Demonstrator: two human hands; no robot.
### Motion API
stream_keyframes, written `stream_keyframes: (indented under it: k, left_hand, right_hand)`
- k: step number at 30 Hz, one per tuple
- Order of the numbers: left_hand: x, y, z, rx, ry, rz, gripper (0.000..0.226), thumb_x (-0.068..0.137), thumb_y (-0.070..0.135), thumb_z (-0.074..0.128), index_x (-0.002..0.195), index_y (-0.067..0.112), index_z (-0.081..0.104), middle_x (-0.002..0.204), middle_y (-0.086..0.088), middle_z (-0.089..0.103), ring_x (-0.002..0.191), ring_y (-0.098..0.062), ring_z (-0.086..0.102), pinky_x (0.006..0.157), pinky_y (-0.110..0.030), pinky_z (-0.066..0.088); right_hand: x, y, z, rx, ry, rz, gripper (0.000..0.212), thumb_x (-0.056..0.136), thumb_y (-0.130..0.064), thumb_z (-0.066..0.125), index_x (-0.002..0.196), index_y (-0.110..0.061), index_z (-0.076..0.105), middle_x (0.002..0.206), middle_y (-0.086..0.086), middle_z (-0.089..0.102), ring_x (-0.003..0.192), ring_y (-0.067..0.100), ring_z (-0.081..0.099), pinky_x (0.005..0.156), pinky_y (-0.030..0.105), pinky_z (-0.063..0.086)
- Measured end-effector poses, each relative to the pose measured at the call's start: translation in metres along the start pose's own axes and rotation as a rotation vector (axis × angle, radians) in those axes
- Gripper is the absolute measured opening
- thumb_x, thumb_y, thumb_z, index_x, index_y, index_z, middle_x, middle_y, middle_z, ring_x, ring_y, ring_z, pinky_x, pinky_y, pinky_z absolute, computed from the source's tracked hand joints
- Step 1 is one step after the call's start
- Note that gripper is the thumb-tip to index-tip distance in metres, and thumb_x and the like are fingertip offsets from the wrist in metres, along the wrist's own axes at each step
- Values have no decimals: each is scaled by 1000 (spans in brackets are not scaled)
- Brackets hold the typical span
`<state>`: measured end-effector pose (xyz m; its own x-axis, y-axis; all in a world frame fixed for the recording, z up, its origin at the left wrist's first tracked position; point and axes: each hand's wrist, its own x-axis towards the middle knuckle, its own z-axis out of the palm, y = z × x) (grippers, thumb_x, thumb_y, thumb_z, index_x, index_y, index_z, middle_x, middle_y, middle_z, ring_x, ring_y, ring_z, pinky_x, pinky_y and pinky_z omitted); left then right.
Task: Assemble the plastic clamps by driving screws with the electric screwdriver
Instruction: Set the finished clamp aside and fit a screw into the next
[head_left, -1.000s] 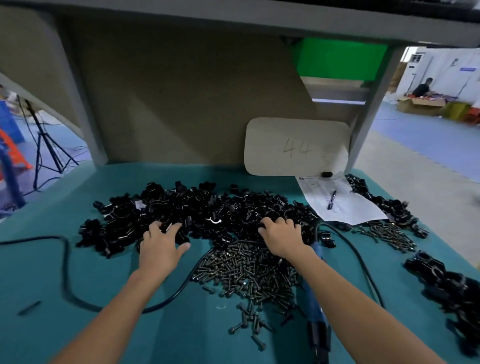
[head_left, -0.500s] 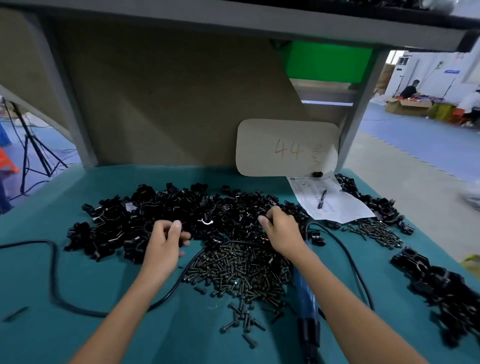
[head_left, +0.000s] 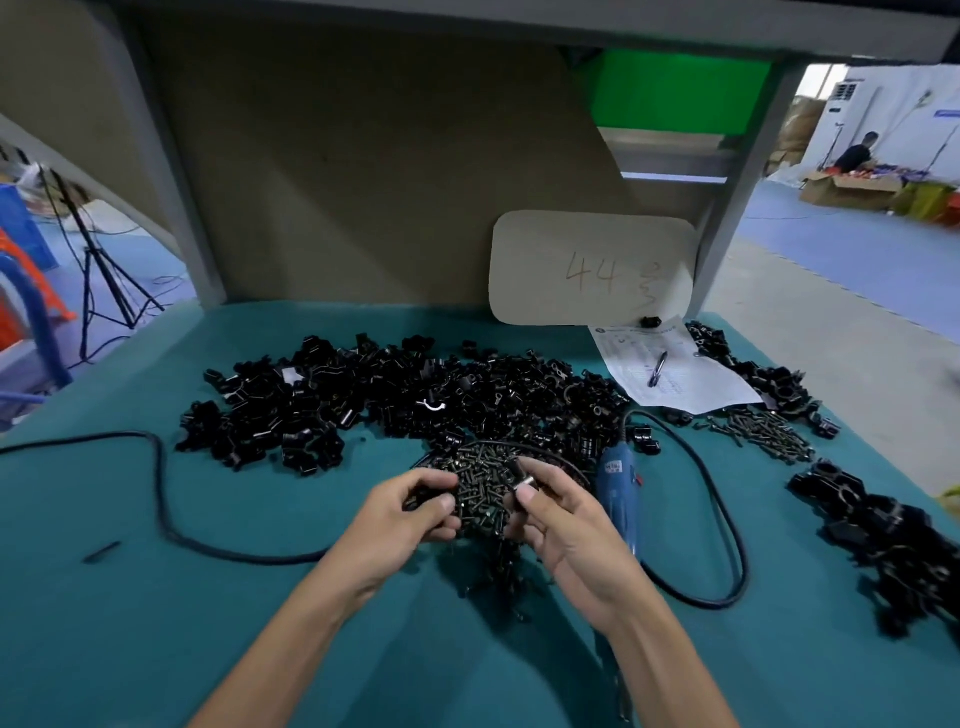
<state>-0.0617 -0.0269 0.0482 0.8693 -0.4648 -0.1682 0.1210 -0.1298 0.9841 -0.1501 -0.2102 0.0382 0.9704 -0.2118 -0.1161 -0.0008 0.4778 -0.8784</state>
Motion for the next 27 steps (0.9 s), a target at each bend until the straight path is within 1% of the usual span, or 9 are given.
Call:
stream_keyframes:
  k: [3,7,11,13,16,19,21,24,27]
  left_hand:
    - [-4,0,0,44,10,74,27,92,-2,67,113,15,70,95,-6,71,79,-15,68,76,-27,58]
    - [-7,-2,2,84,20,56,44,82,0,78,112,16,50,114,0,72,85,-13,69,76,-32,58]
    - [-11,1,3,240,44,54,38,64,24,72,99,19,58,95,-3,75,72,-20,69,77,-54,59]
    - [-12,2,1,326,63,86,29,63,26,67,92,29,69,85,1,74,66,-16,67,73,-50,60]
    - [-14,4,-3,428,51,101,40,65,35,62,102,50,68,91,10,74,72,-14,67,73,-43,60]
    - [-17,3,-1,470,20,73,44,68,52,59,109,46,47,107,12,69,86,-12,66,75,-36,56]
    - [-18,1,1,487,16,98,39,73,60,61,102,43,41,97,13,67,81,-8,63,70,-31,51]
    - [-17,1,-1,482,19,188,19,86,54,68,97,44,54,81,16,69,70,1,61,66,-24,47]
    - [-16,1,-3,472,-2,244,14,89,44,73,102,46,67,88,21,71,74,3,65,68,-16,45]
  right_hand:
    - [-6,3,3,103,-6,8,40,85,-10,73,124,-14,70,103,15,66,87,22,67,79,30,59]
    - [-11,8,10,120,11,10,42,86,-12,71,128,-12,66,106,19,59,83,22,66,78,31,59]
    - [-11,9,16,117,8,2,40,87,-16,69,128,-14,68,111,18,59,84,21,66,77,31,57]
    - [-11,9,18,110,-9,10,36,88,-19,69,124,-18,72,110,16,61,85,20,65,79,30,57]
    - [-12,11,20,128,-23,26,36,88,-23,69,124,-18,72,111,15,63,86,19,64,80,29,57]
    - [-12,14,25,112,-7,17,47,81,-26,78,126,-15,70,112,15,67,84,16,65,77,26,57]
    - [-13,14,27,39,1,5,51,78,-27,81,127,-18,68,114,12,71,87,15,66,78,26,56]
    - [-11,14,26,16,11,-1,49,86,-22,74,133,-15,62,121,16,71,91,16,66,80,28,56]
    - [-12,11,24,0,-14,-5,44,89,-21,70,132,-14,63,117,13,71,88,14,65,82,28,55]
